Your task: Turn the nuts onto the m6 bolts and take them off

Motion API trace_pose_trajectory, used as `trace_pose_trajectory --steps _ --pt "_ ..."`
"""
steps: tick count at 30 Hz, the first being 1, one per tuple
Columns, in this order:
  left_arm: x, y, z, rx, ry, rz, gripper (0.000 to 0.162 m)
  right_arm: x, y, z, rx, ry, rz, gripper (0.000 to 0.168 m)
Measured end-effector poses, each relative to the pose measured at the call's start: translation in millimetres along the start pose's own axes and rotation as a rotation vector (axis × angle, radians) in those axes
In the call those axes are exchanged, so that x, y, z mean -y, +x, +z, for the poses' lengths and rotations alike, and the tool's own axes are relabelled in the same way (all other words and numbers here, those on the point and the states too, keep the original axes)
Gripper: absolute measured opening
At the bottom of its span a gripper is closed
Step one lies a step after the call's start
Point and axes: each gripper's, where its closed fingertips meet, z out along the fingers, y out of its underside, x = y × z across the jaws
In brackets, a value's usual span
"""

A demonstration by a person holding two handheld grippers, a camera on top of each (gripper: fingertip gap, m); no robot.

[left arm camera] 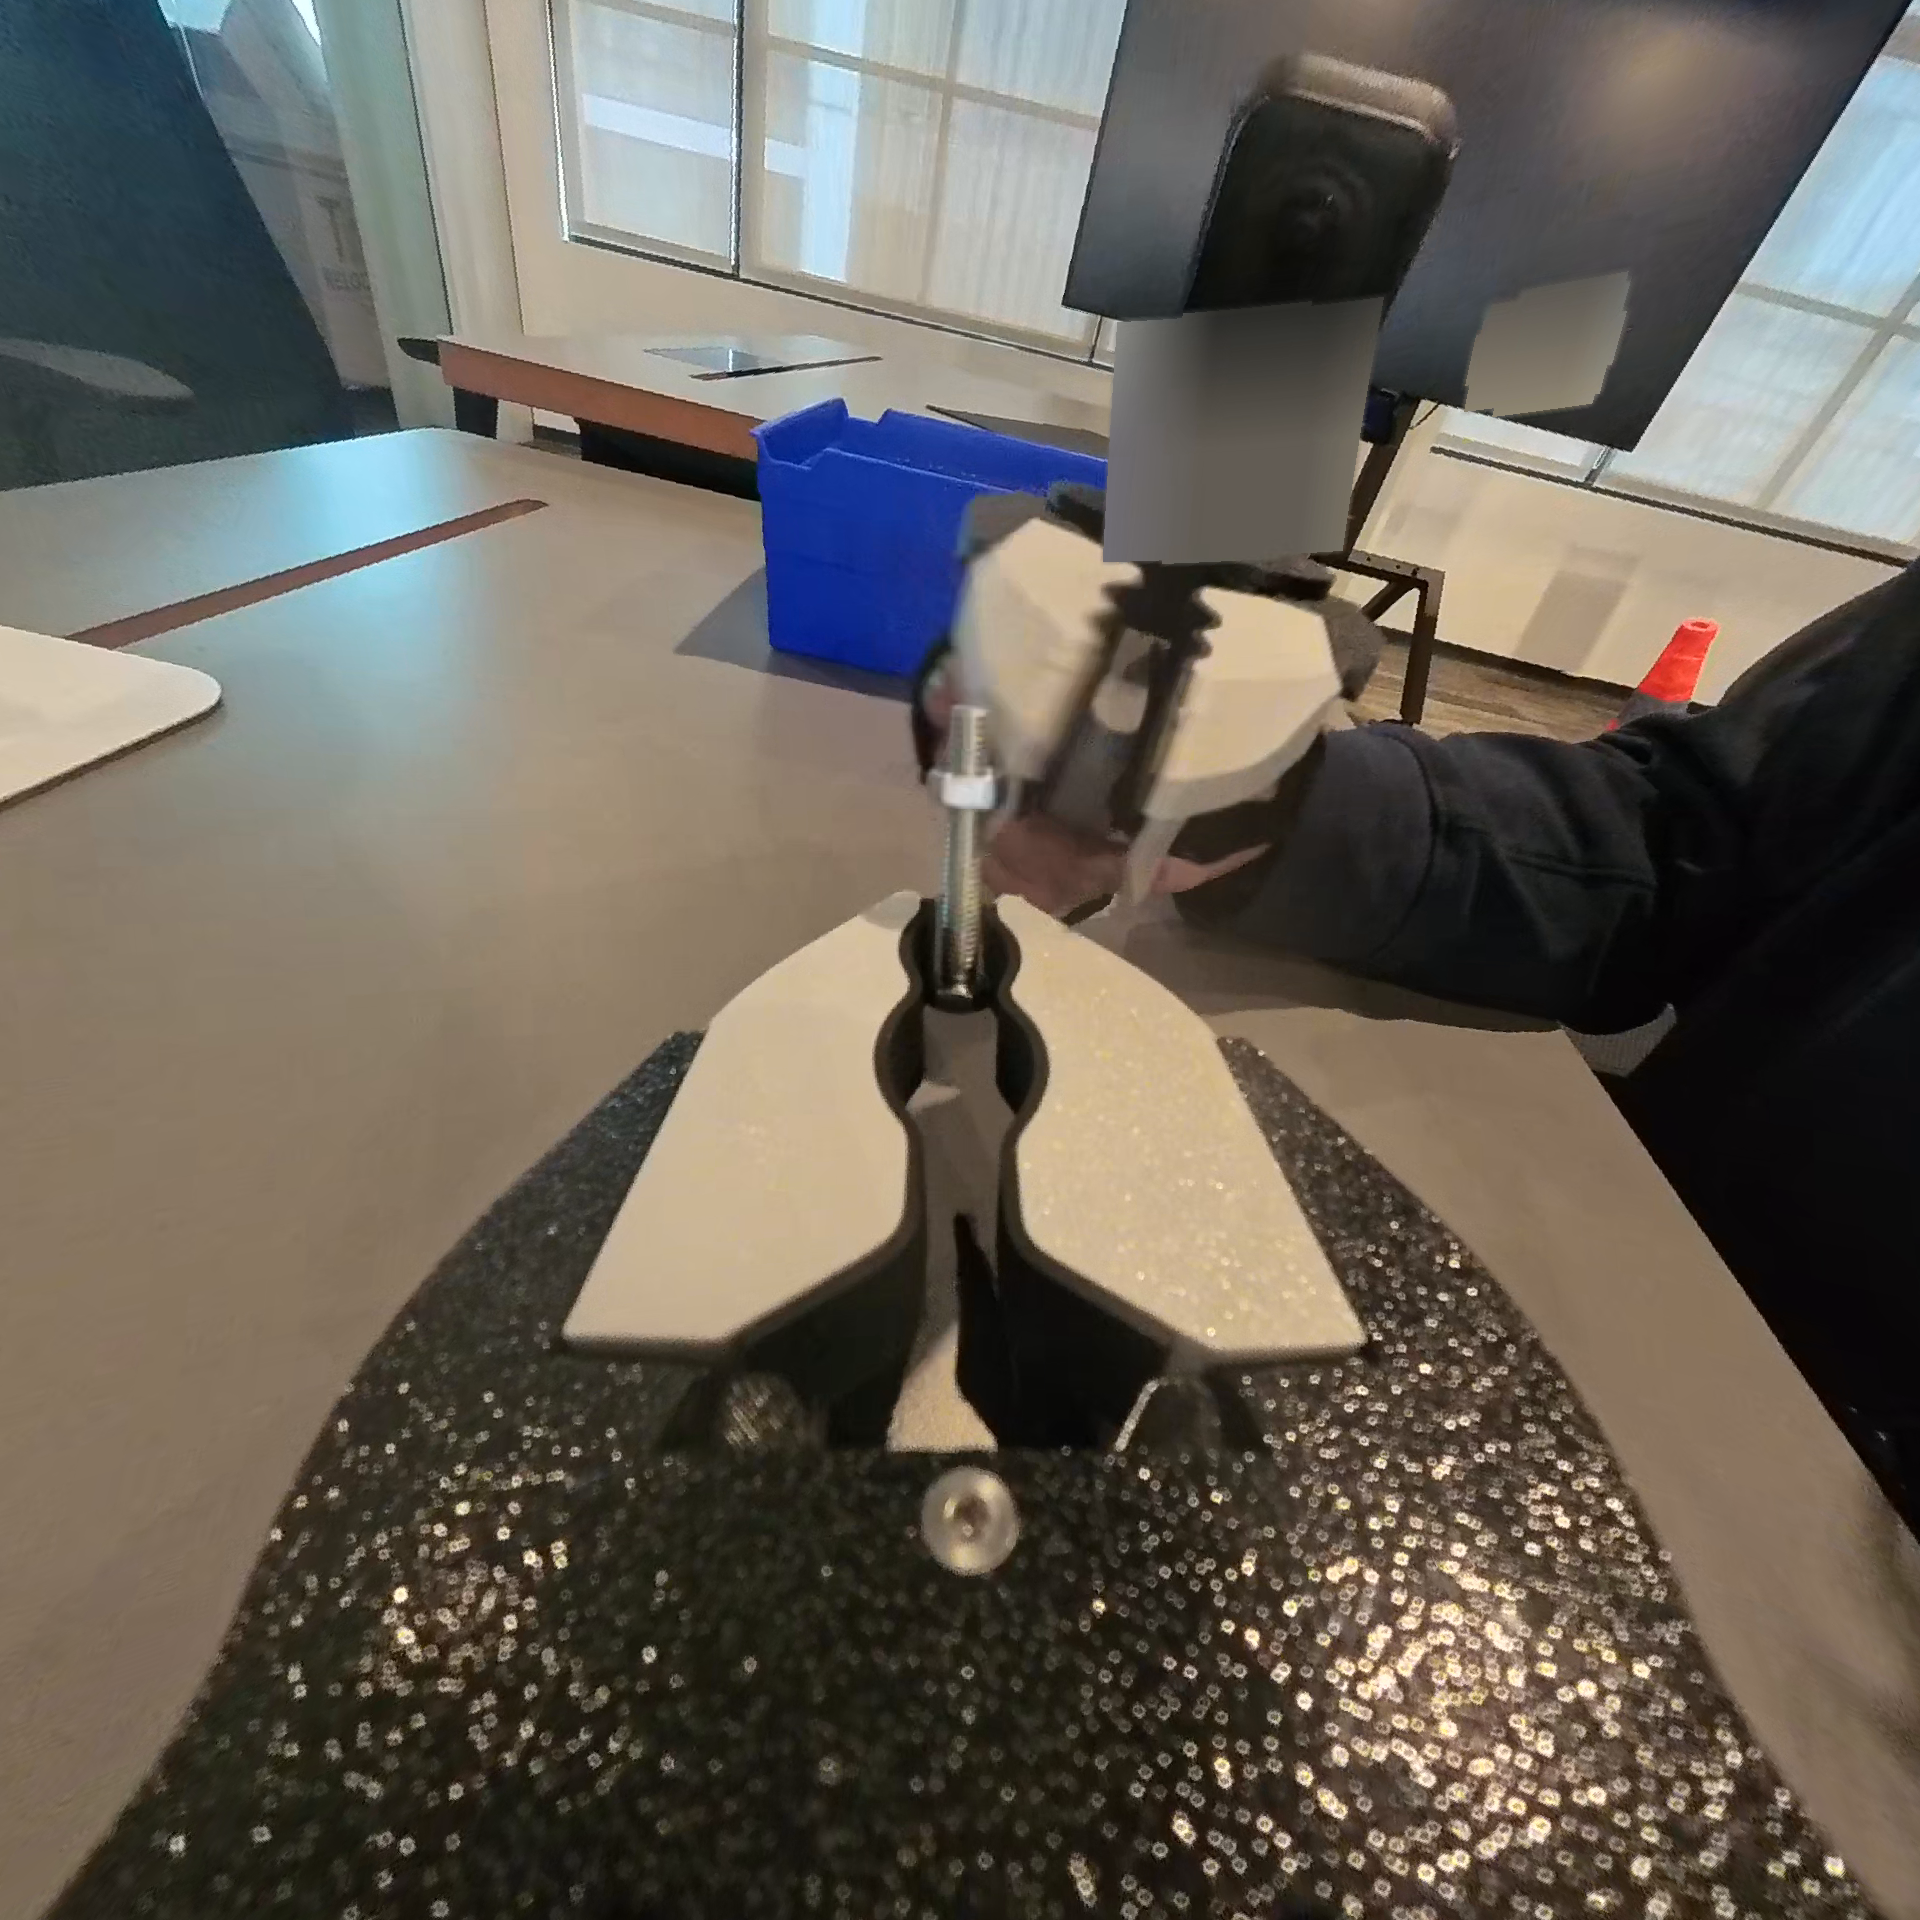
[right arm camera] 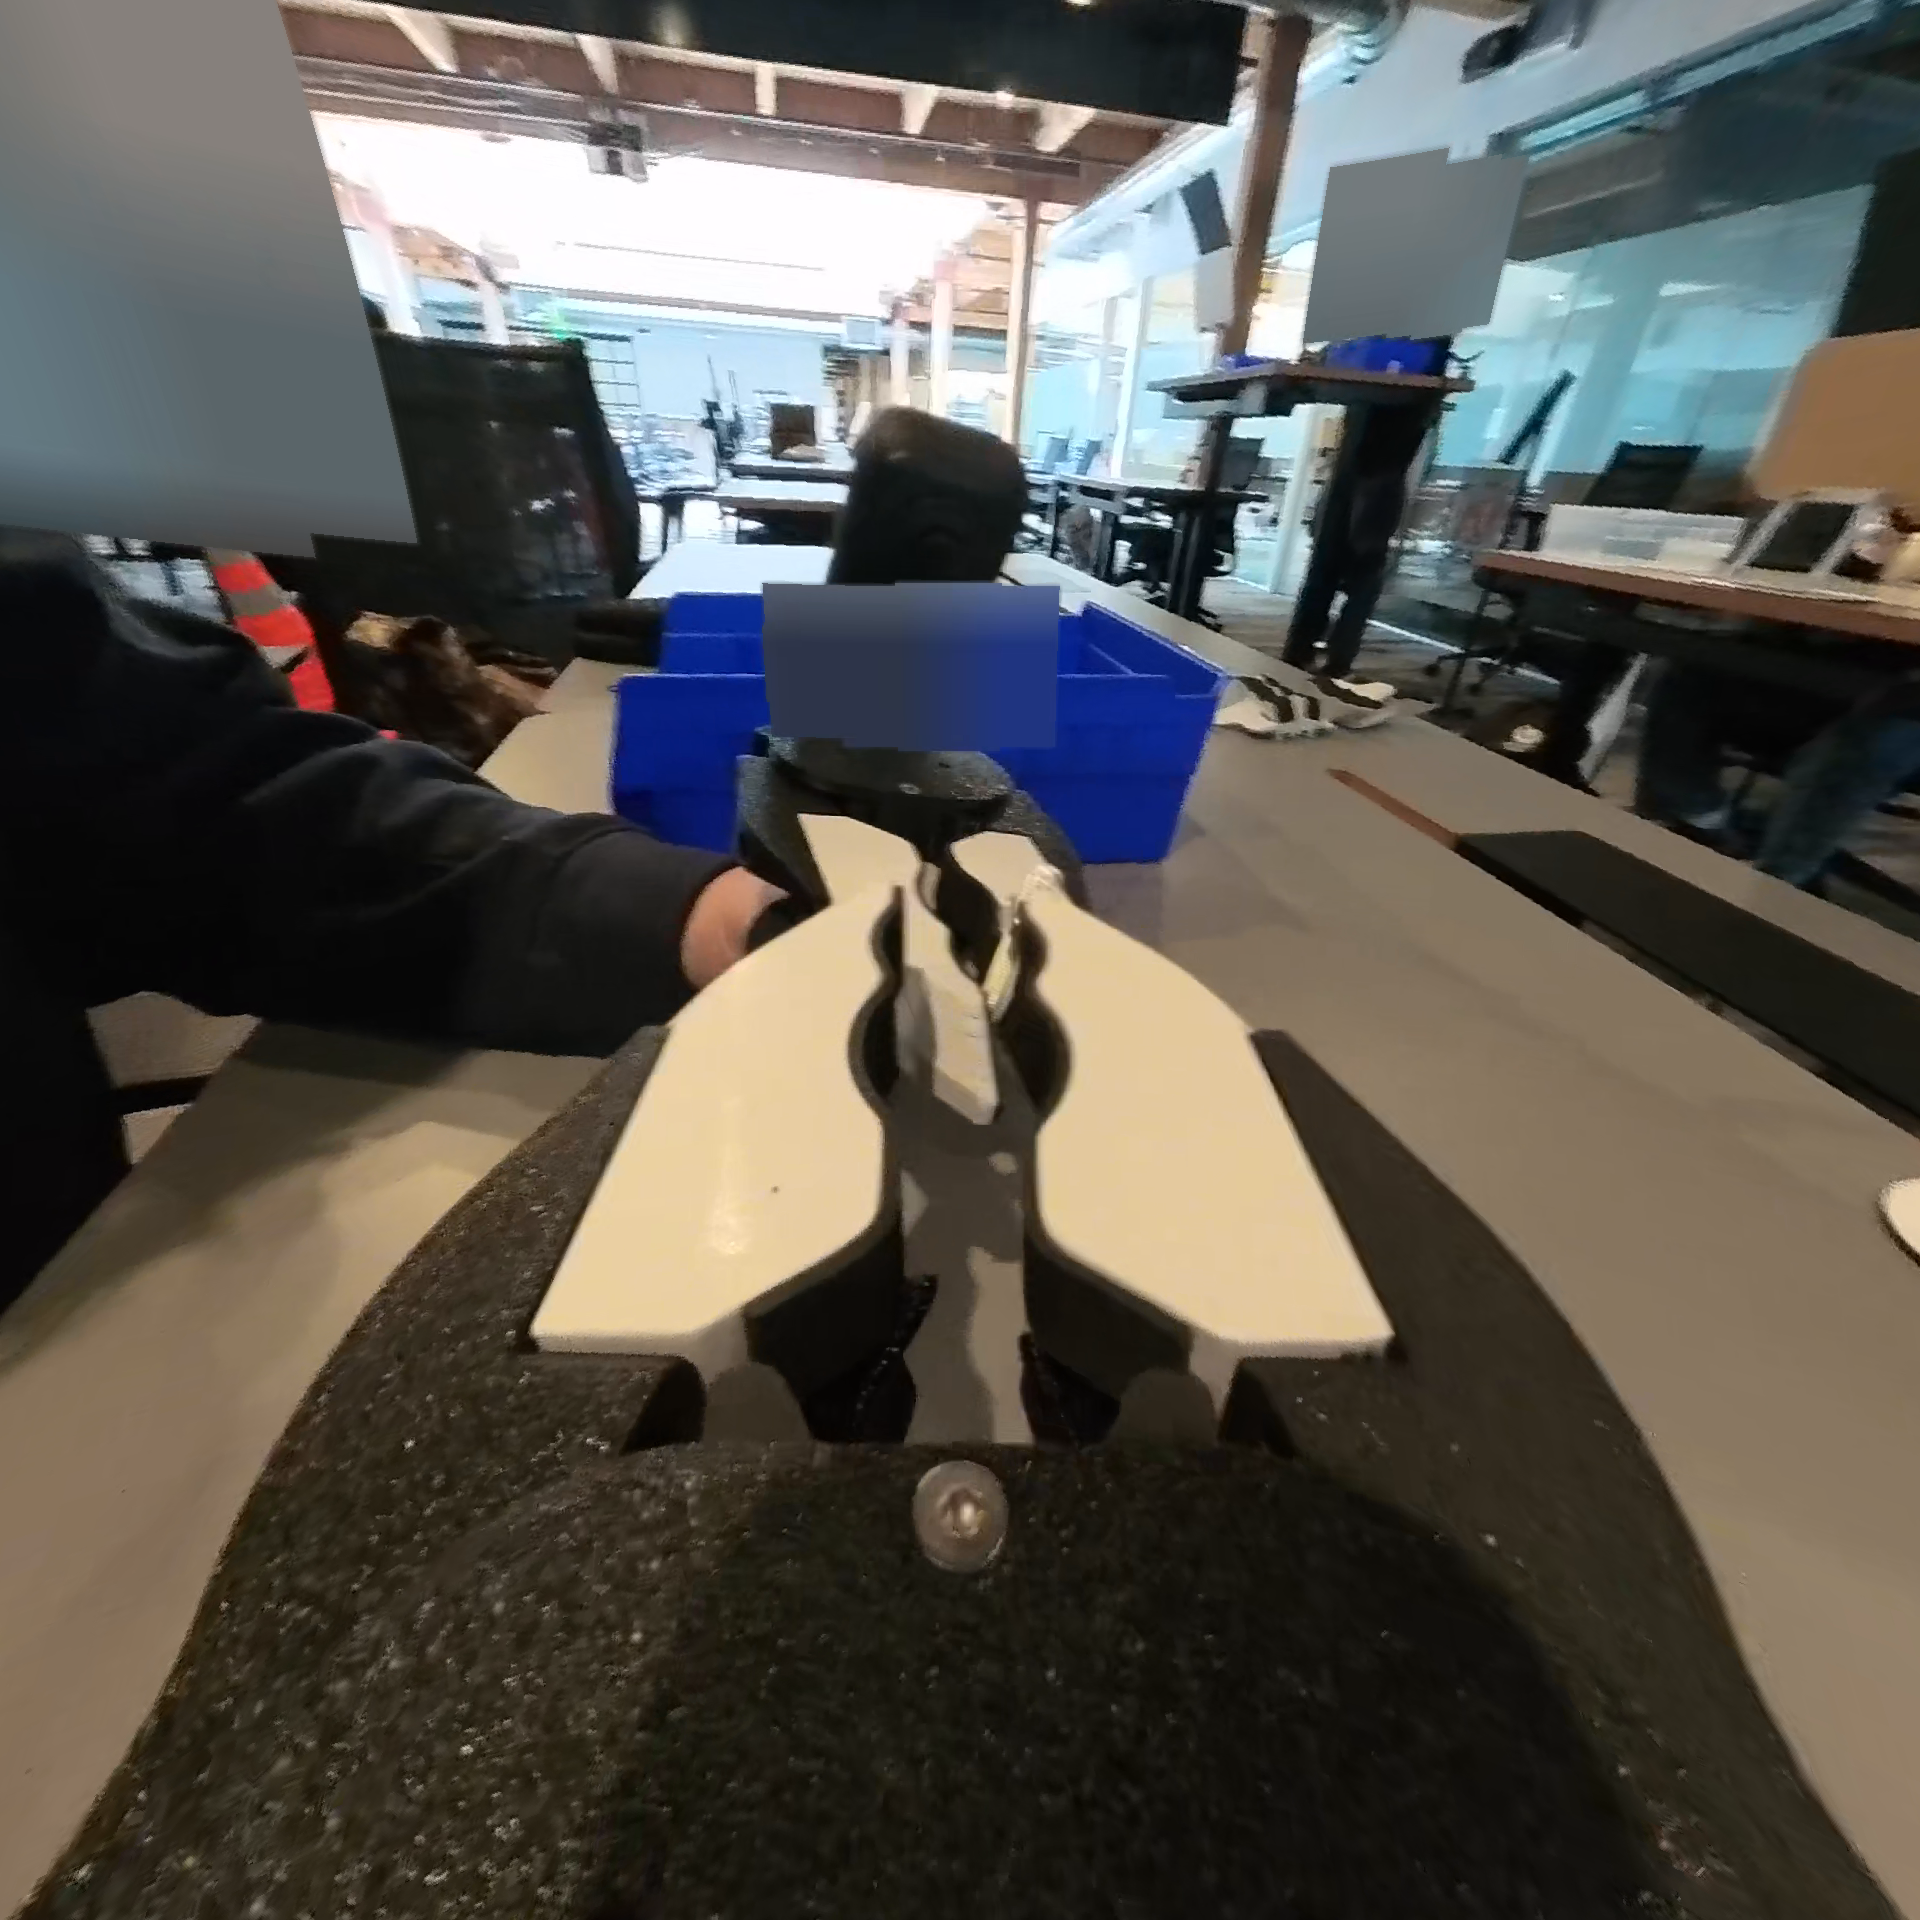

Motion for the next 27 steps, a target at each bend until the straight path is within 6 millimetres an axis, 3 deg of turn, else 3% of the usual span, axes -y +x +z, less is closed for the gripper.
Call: trace_pose_trajectory --steps 1,2,7,9,11,13,15,21,23,24,27 --pt "-0.1 0.0 0.1 0.0 -0.001 0.0 0.008 1.2 -7.0 -1.8 0.053 0.001 -0.001 0.002" --pt "0.0 0.0 -0.1 -0.001 0.0 -0.001 0.008 2.7 -9.9 -3.1 0.079 0.004 0.013 0.0" --pt "-0.1 -0.1 0.0 -0.002 0.0 -0.002 0.008 2.0 13.2 -3.4 -0.094 0.006 -0.024 0.023" --pt "0.1 -0.2 -0.1 -0.002 0.001 -0.003 0.008 -1.4 12.9 -0.2 -0.099 -0.014 -0.029 0.026" --pt "0.2 -0.1 -0.1 -0.003 0.001 -0.002 0.008 -1.9 4.9 1.0 -0.044 -0.018 -0.017 0.021" --pt "0.2 -0.2 -0.1 -0.001 0.001 -0.001 0.008 2.3 -6.4 -2.7 0.045 -0.001 -0.006 0.001" --pt "0.3 -0.3 -0.3 -0.002 0.003 -0.003 0.008 4.6 -2.3 -4.9 0.026 0.012 0.011 0.001" --pt "0.4 -0.3 -0.2 -0.002 0.002 -0.003 0.008 -2.5 13.2 0.4 -0.109 -0.021 -0.037 0.029" --pt "0.3 -0.3 -0.2 -0.002 0.002 -0.002 0.008 -2.0 2.9 0.8 -0.036 -0.02 -0.021 0.017" --pt "0.2 -0.1 -0.1 -0.002 0.0 0.0 0.008 0.2 -3.9 -1.1 0.018 -0.011 -0.012 0.001" --pt "0.4 -0.3 -0.3 -0.003 0.002 -0.003 0.008 4.7 1.6 -4.7 -0.005 0.014 0.009 0.006"
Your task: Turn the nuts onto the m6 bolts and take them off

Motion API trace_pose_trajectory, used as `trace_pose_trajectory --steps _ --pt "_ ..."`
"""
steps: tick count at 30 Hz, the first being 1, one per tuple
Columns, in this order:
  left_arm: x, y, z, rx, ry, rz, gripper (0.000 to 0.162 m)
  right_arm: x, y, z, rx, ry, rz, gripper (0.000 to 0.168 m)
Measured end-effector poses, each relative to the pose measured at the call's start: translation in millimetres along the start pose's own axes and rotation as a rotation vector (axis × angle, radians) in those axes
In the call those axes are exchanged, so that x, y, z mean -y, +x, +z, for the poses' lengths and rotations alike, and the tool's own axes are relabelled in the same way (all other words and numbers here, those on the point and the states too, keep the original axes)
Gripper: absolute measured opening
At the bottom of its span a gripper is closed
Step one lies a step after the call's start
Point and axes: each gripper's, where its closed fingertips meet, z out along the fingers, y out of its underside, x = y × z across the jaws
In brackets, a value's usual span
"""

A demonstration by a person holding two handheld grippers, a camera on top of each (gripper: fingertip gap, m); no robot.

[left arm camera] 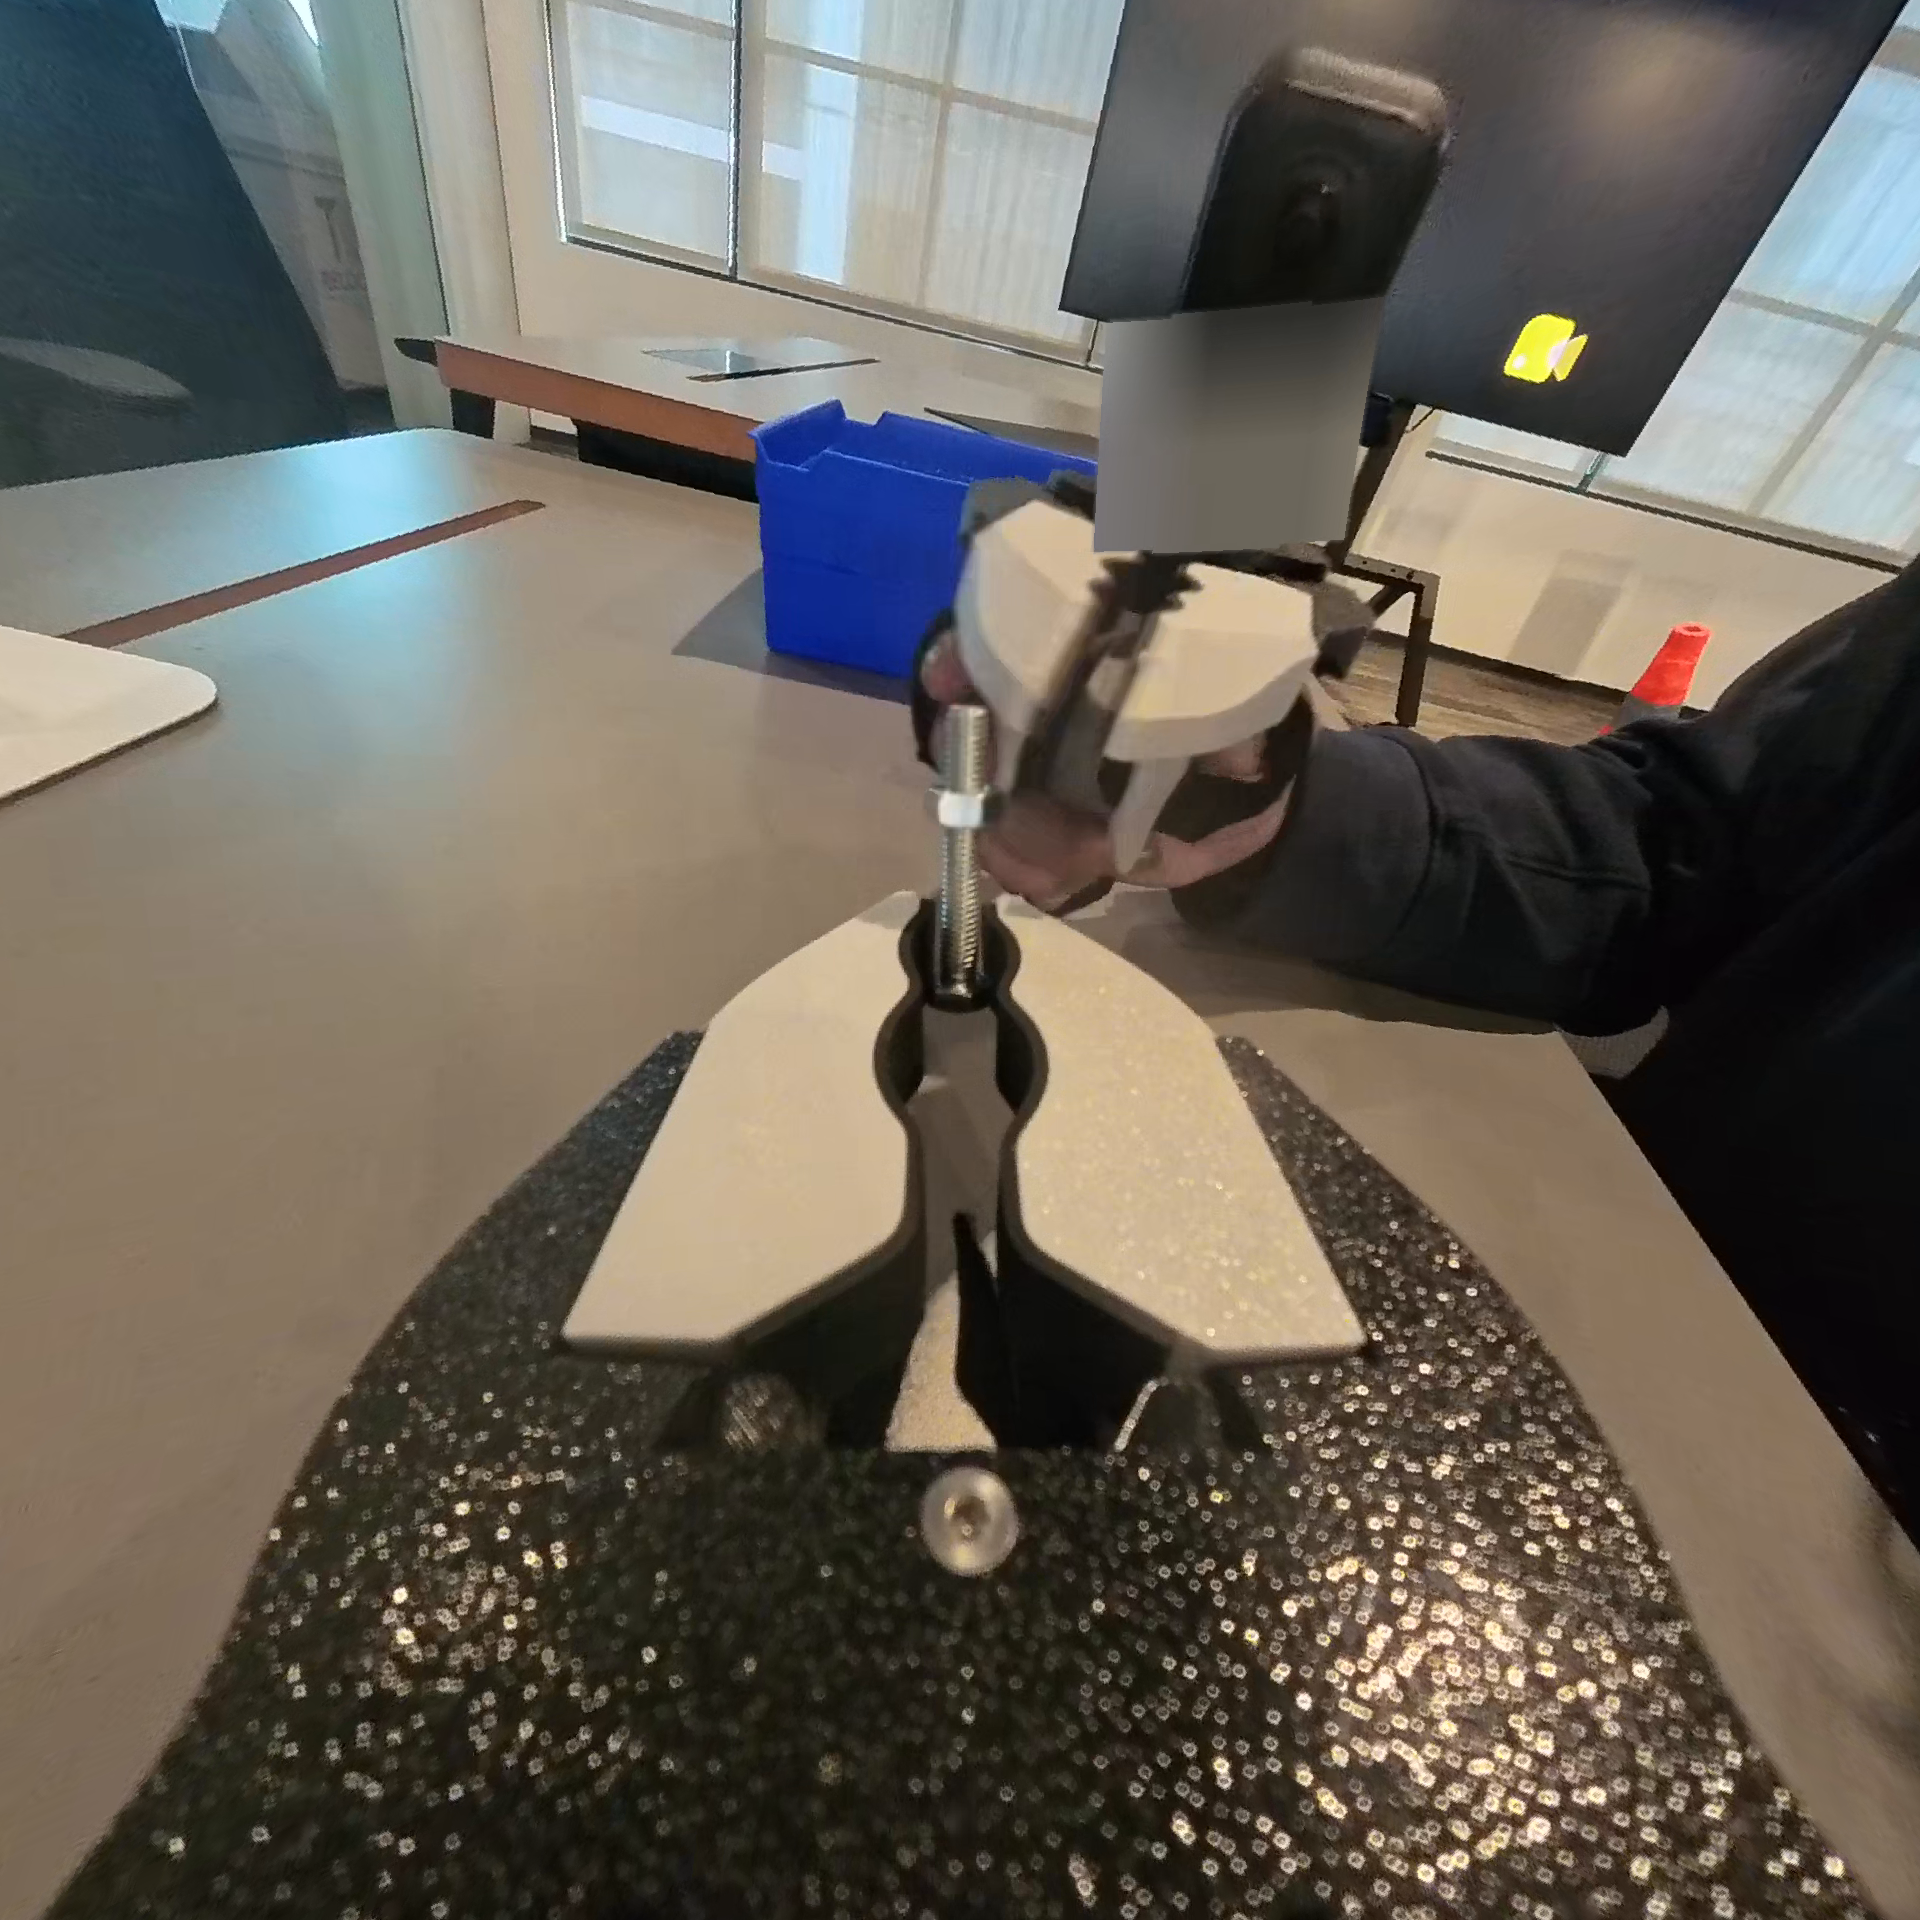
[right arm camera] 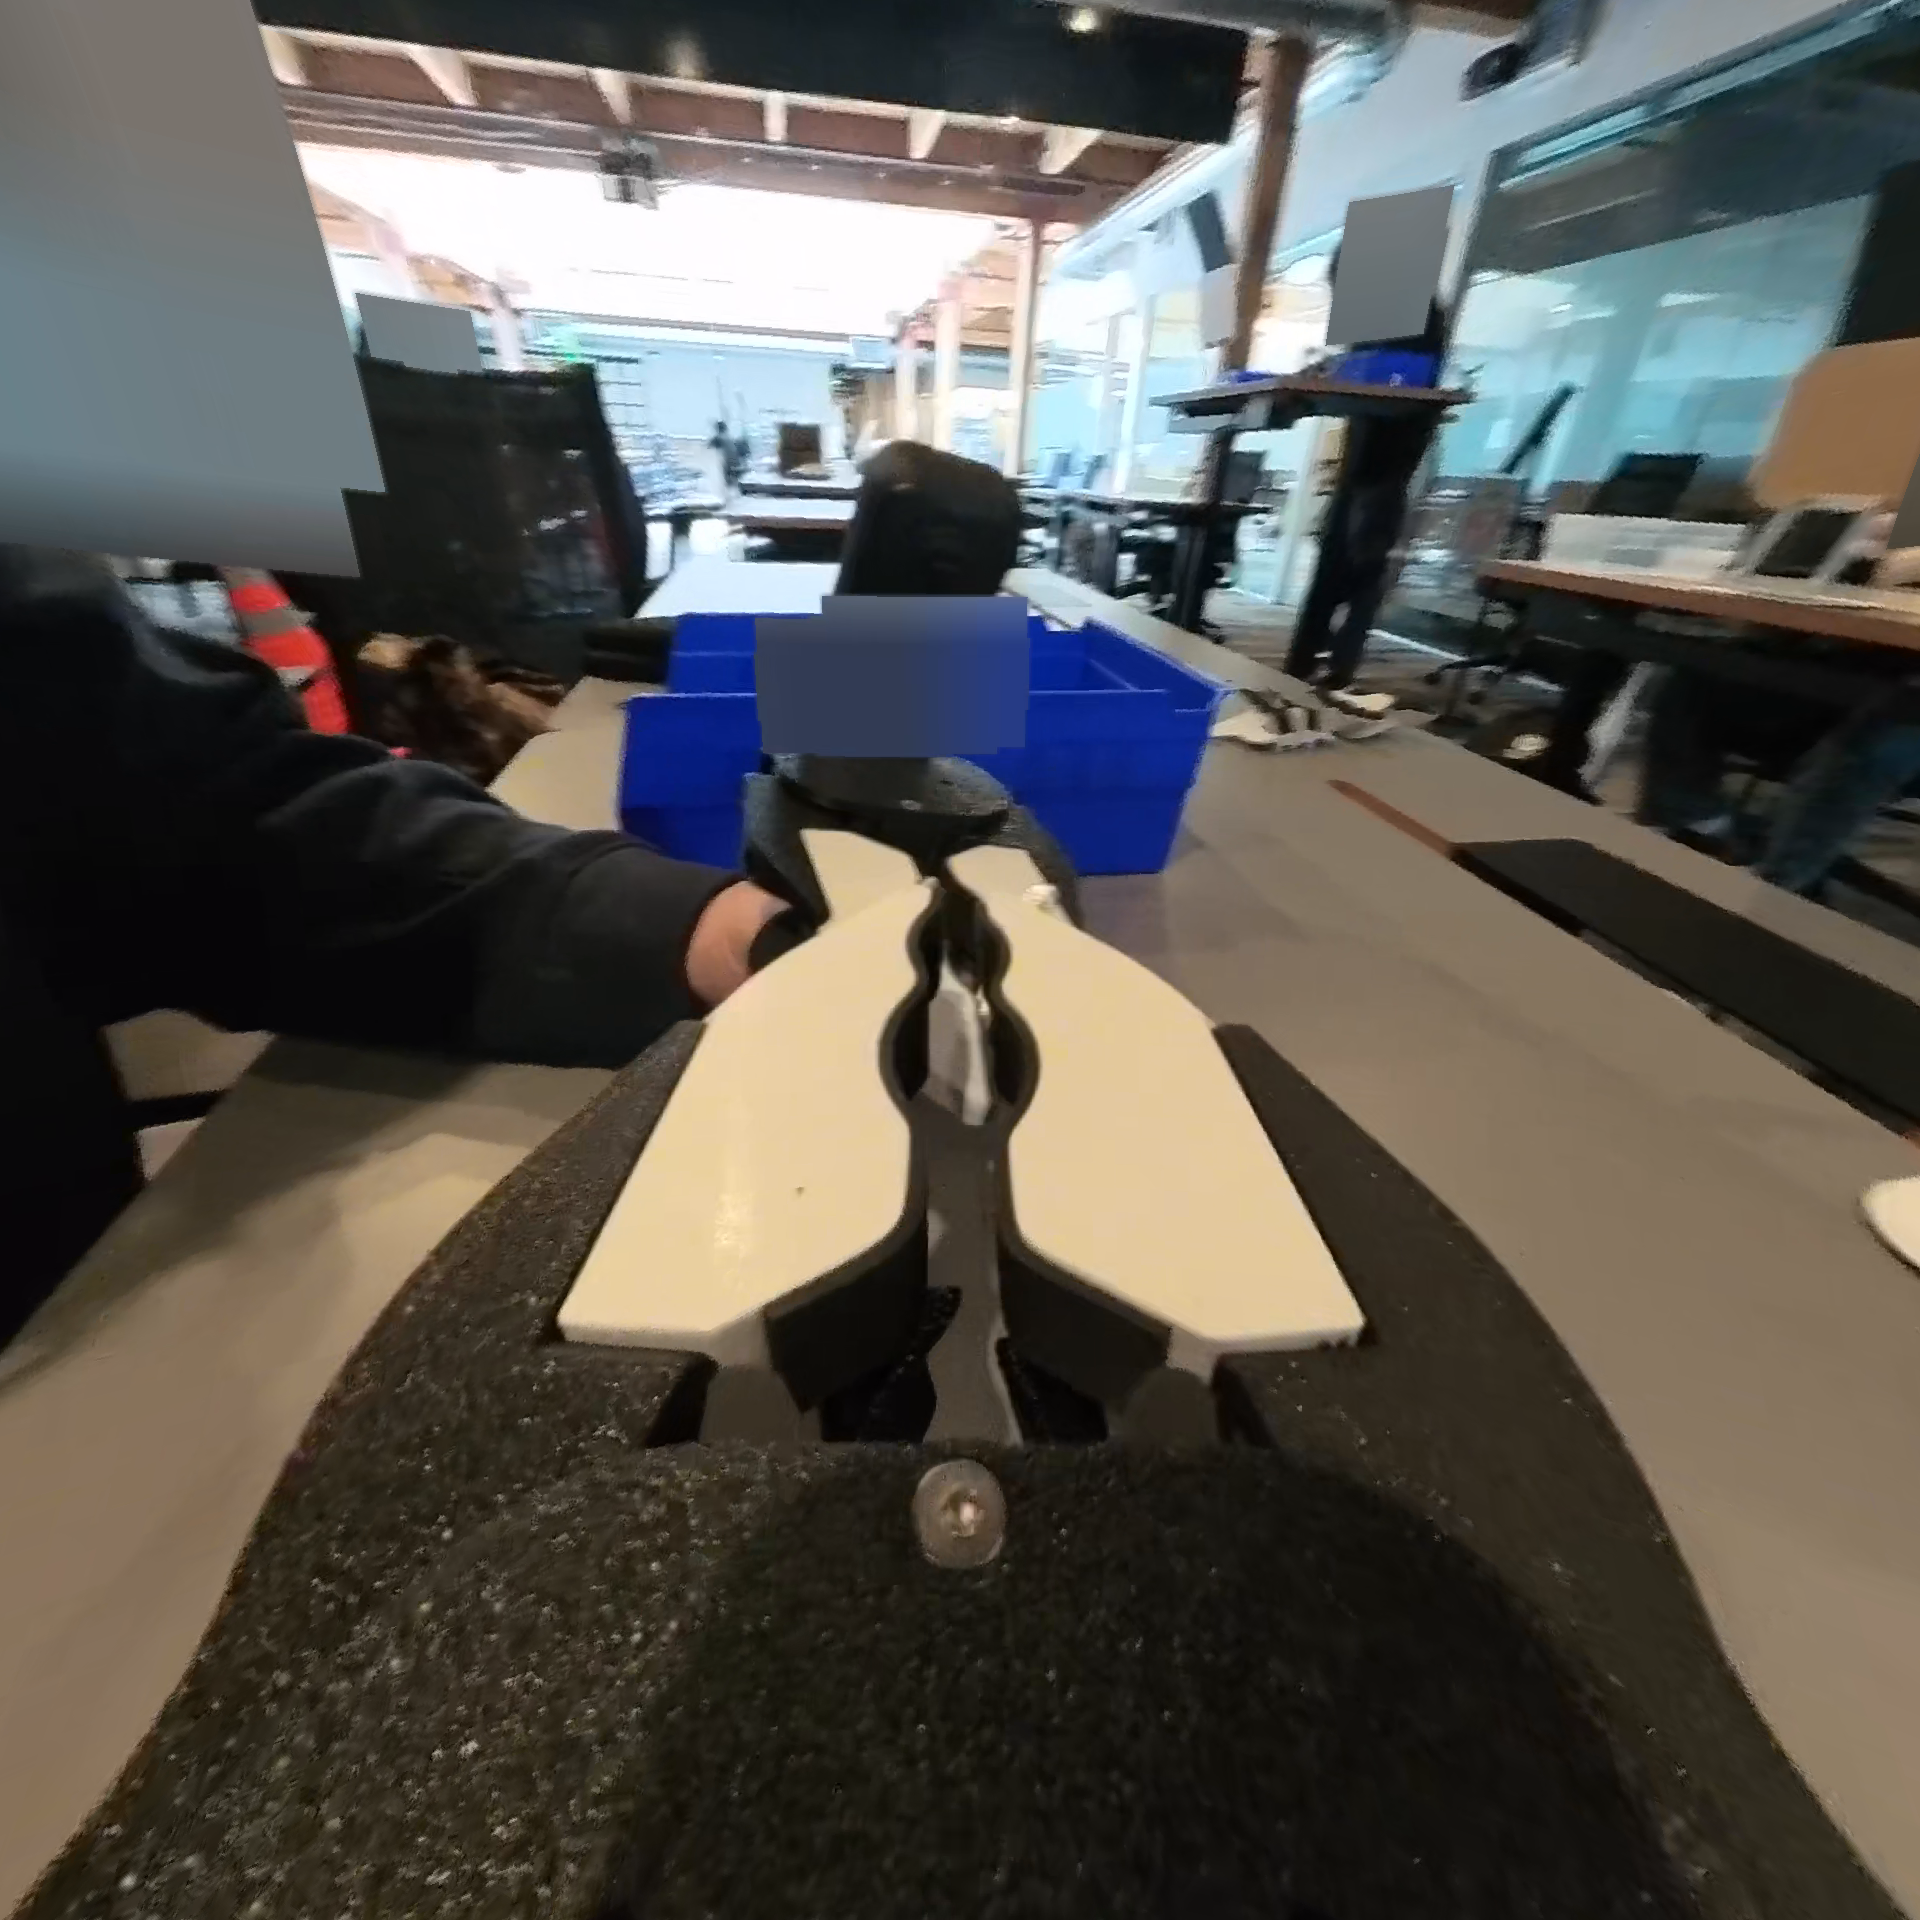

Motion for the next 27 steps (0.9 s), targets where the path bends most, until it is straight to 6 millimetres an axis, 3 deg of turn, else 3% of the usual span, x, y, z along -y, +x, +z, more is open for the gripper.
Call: trace_pose_trajectory --steps 3,7,13,16,22,23,24,27 --pt "-0.4 0.3 0.3 -0.002 -0.004 0.001 0.008 -1.4 11.6 0.8 -0.096 -0.005 -0.034 0.017" --pt "-2.1 1.2 1.5 -0.003 -0.017 0.009 0.009 -2.8 11.8 5.6 -0.112 -0.009 -0.019 0.023" --pt "-4.4 3.0 3.3 -0.006 -0.037 0.025 0.008 -5.5 12.7 7.3 -0.112 -0.023 0.014 0.019" --pt "-4.6 3.7 3.4 -0.007 -0.037 0.029 0.008 -6.7 11.1 7.9 -0.098 -0.033 0.027 0.007" --pt "-0.6 3.2 2.7 0.022 -0.005 0.064 0.009 -4.5 12.2 5.9 -0.069 -0.025 0.123 0.006" --pt "1.1 1.5 2.5 0.034 0.008 0.065 0.015 -3.7 13.3 5.3 -0.073 -0.022 0.128 0.005" --pt "1.8 0.5 2.5 0.038 0.013 0.06 0.032 -3.8 15.6 4.4 -0.088 -0.024 0.125 0.005" --pt "5.3 2.0 1.2 0.026 0.041 0.063 0.048 1.3 21.5 -1.6 -0.121 -0.016 0.11 0.005"
